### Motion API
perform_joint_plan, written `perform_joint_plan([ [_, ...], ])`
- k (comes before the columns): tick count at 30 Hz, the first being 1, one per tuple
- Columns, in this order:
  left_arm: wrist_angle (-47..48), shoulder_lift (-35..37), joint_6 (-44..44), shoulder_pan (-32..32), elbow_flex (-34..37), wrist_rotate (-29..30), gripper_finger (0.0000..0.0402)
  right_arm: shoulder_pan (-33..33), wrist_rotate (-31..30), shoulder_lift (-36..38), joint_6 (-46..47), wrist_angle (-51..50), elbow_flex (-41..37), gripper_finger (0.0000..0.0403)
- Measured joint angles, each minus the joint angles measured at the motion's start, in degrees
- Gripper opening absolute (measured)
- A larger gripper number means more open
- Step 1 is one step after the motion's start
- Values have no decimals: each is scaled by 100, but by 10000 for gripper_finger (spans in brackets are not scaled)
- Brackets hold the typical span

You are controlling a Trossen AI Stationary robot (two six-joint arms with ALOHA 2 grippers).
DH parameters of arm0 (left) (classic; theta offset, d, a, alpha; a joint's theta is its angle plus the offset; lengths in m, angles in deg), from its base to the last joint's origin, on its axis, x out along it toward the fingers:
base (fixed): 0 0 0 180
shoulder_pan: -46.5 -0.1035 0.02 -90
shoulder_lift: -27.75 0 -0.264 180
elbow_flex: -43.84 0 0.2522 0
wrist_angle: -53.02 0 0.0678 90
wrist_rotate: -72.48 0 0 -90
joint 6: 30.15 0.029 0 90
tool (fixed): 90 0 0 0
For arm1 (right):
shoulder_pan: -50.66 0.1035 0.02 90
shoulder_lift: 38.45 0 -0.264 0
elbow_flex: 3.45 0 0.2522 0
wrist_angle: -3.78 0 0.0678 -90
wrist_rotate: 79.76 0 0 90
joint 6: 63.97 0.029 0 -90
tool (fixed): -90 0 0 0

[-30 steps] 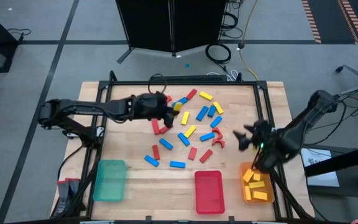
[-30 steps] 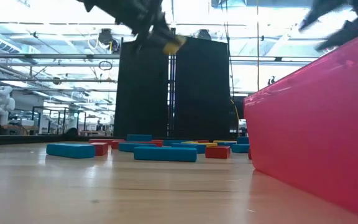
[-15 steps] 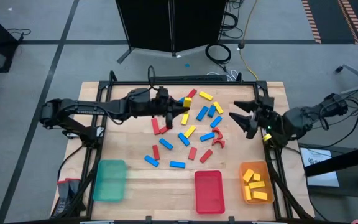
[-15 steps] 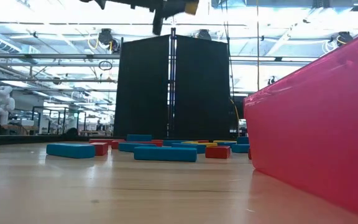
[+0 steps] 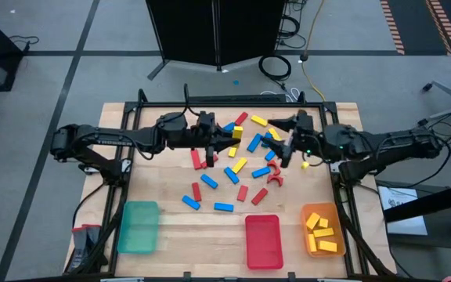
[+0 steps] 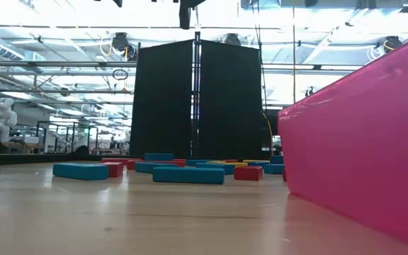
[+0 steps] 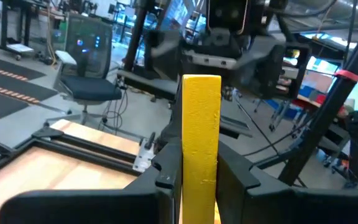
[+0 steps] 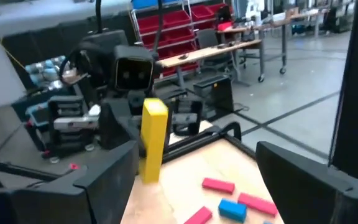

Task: Sort blocks
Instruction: Put the yellow block into the orange bin

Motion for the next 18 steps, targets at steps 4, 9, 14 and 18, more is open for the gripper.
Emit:
perform_joint_plan([
  [4,-12,0,102,87,0,-2,59,-277,547,-403,-314,-11,429,320],
  [9,-12,0,269,173,-1,3,59,-575,1284,-834,-368,-81,763,320],
  [14,-8,0,310,172,0,21,59,-719,1716,-1135,-326,-85,850,320],
  [18,-5,0,399,169,-1,26,59,-778,1984,-1253,-218,-6,905,319],
])
